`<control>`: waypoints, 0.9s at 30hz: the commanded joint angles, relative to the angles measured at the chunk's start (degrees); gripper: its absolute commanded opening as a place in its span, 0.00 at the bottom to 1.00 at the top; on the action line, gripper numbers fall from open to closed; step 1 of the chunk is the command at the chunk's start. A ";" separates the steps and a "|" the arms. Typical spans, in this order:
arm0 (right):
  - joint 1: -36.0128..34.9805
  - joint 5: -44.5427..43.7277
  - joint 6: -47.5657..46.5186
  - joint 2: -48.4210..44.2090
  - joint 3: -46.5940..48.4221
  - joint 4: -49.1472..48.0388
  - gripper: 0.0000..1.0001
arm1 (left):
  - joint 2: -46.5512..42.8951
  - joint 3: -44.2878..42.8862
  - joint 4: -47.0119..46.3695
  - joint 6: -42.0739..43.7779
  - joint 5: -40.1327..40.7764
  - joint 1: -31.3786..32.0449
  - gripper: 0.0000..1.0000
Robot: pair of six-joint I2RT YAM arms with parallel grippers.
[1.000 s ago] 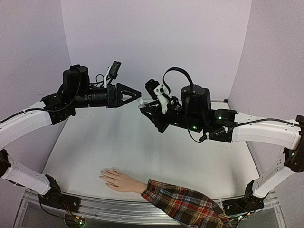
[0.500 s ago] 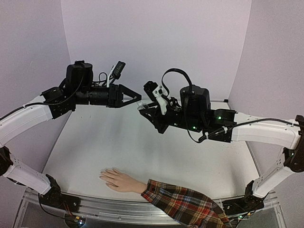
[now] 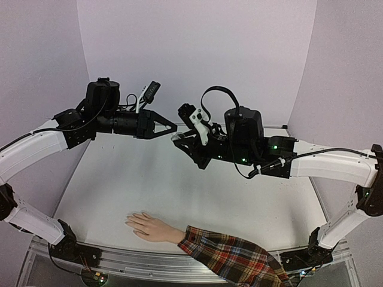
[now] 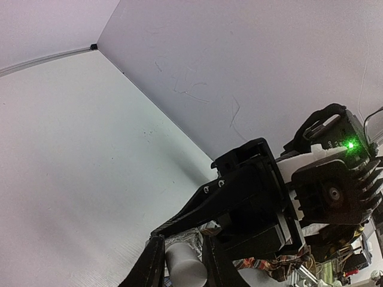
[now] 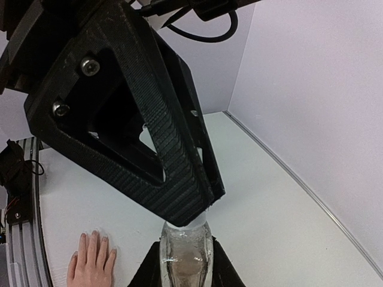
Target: Paint the nails
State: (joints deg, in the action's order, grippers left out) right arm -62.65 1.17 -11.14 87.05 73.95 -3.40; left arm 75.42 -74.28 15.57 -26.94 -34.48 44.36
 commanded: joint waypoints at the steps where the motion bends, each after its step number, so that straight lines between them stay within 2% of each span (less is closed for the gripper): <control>1: 0.22 0.42 -0.55 0.45 2.69 -1.25 0.00 | -0.32 -2.61 -0.84 0.57 -0.61 -0.07 0.21; 12: 0.18 -0.61 -2.31 1.80 2.40 0.03 0.00 | -1.05 -4.55 2.75 1.09 6.44 -0.06 0.01; 27: 0.17 -0.05 -2.51 0.68 -0.28 -3.80 0.00 | -2.92 -3.54 2.50 0.83 8.64 -0.06 0.00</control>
State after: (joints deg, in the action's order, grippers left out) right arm -62.33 0.75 -12.94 88.75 73.87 -3.85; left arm 75.10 -75.68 19.55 -26.83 -27.62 44.31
